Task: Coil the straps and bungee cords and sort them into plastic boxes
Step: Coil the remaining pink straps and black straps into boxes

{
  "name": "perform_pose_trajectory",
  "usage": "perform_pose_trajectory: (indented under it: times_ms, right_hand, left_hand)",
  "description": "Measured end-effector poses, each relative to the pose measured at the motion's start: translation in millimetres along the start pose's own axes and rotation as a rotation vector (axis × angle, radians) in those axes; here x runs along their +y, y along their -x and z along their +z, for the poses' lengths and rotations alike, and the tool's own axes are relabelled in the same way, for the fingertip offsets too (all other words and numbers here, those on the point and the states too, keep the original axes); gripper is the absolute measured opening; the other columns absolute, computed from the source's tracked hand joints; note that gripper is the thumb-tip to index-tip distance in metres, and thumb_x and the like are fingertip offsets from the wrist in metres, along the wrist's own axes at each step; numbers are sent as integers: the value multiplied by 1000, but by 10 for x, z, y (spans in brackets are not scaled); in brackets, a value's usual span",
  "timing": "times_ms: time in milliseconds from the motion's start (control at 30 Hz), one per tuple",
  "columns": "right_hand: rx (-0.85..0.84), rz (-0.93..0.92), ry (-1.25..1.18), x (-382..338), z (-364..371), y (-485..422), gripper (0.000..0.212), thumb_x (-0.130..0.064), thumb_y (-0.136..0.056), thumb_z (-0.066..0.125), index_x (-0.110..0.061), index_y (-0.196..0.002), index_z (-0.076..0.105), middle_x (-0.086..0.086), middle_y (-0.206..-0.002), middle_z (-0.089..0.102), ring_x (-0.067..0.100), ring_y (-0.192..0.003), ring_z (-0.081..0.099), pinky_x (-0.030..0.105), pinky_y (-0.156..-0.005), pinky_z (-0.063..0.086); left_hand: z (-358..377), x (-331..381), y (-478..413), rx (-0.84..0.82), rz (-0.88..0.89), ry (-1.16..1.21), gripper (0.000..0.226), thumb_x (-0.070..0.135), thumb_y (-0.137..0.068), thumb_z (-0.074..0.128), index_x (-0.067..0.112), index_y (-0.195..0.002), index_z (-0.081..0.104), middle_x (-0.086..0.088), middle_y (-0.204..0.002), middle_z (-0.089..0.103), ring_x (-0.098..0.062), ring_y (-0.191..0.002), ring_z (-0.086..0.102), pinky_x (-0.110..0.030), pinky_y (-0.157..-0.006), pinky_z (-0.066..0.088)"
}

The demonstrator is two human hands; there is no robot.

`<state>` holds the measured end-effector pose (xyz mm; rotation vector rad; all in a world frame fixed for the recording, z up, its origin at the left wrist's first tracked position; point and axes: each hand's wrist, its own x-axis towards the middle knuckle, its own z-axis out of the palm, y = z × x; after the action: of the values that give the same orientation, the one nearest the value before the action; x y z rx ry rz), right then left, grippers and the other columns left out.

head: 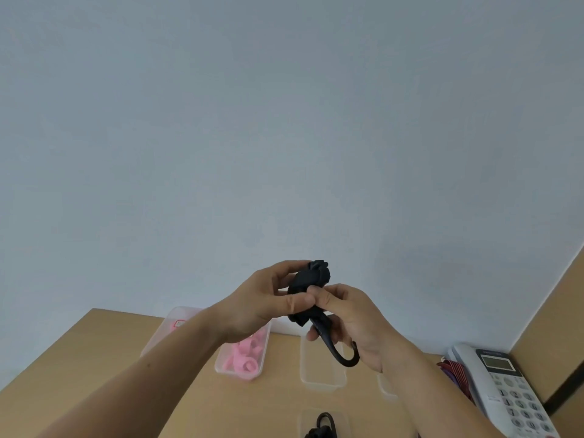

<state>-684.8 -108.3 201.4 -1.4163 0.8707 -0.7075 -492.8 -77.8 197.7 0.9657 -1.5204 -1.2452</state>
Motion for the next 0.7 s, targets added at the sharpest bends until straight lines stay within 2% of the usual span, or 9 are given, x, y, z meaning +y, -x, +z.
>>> perform_pose_trajectory:
  times_ms: [67, 167, 267, 333, 400, 500, 600, 700]
  right_hand:
    - [-23, 15, -12, -17, -12, 10, 42, -53, -71, 76, -16, -89, 67, 16, -96, 75, 34, -72, 70, 29, -54, 38]
    - [-25, 13, -79, -15, -46, -8, 48, -47, -77, 71, -8, -103, 60, 17, -99, 75, 37, -84, 73, 27, -53, 42]
    - [-15, -25, -418, -3, -140, 6, 57, -37, -78, 73, 0, -116, 54, 23, -109, 71, 43, -96, 70, 30, -60, 52]
    - [2, -121, -529, 21, -188, 24, 60, -29, -74, 76, 2, -120, 54, 24, -116, 68, 43, -100, 69, 33, -67, 57]
    - [53, -206, -469, 66, -147, 18, 54, -15, -78, 73, -2, -126, 53, 19, -115, 70, 37, -99, 70, 31, -73, 57]
    - [248, -290, -278, 139, 5, -31, 47, 1, -86, 69, -14, -128, 53, 8, -107, 74, 20, -88, 71, 26, -76, 54]
    - [356, -374, -153, 180, 110, -75, 35, -11, -92, 66, -23, -123, 56, -3, -102, 76, 7, -99, 67, 27, -89, 48]
    - [390, -402, -165, 195, 141, -126, 23, -20, -95, 62, -22, -118, 59, -2, -101, 76, 13, -105, 67, 35, -89, 48]
  left_hand:
    - [15, -26, 9, -2, 24, -36, 49, 31, -86, 74, 31, -132, 59, -1, -124, 68, -20, -109, 67, -28, -85, 52]
    - [47, -60, -15, 69, 55, -13, 45, 26, -90, 69, 26, -133, 59, -4, -122, 69, -21, -104, 69, -26, -83, 52]
    - [-13, -62, -58, 239, 54, 238, 36, 21, -94, 59, 9, -128, 61, -14, -110, 70, -30, -102, 69, -33, -83, 56]
    - [-87, -72, -64, 352, 52, 406, 28, 16, -100, 54, -2, -120, 61, -17, -104, 68, -32, -101, 70, -37, -81, 58]
    - [-110, -107, -57, 410, 34, 499, 27, 15, -101, 51, -5, -115, 62, -16, -103, 68, -31, -100, 70, -37, -79, 59]
    - [-35, -168, -59, 439, -17, 552, 27, 19, -99, 55, -4, -112, 64, -16, -102, 70, -32, -98, 71, -36, -75, 59]
    - [20, -220, -60, 467, -78, 597, 31, 23, -99, 56, -4, -111, 65, -20, -101, 72, -40, -96, 71, -37, -70, 59]
    - [13, -250, -41, 455, -111, 553, 35, 28, -100, 55, -2, -114, 64, -21, -105, 72, -41, -93, 71, -40, -69, 58]
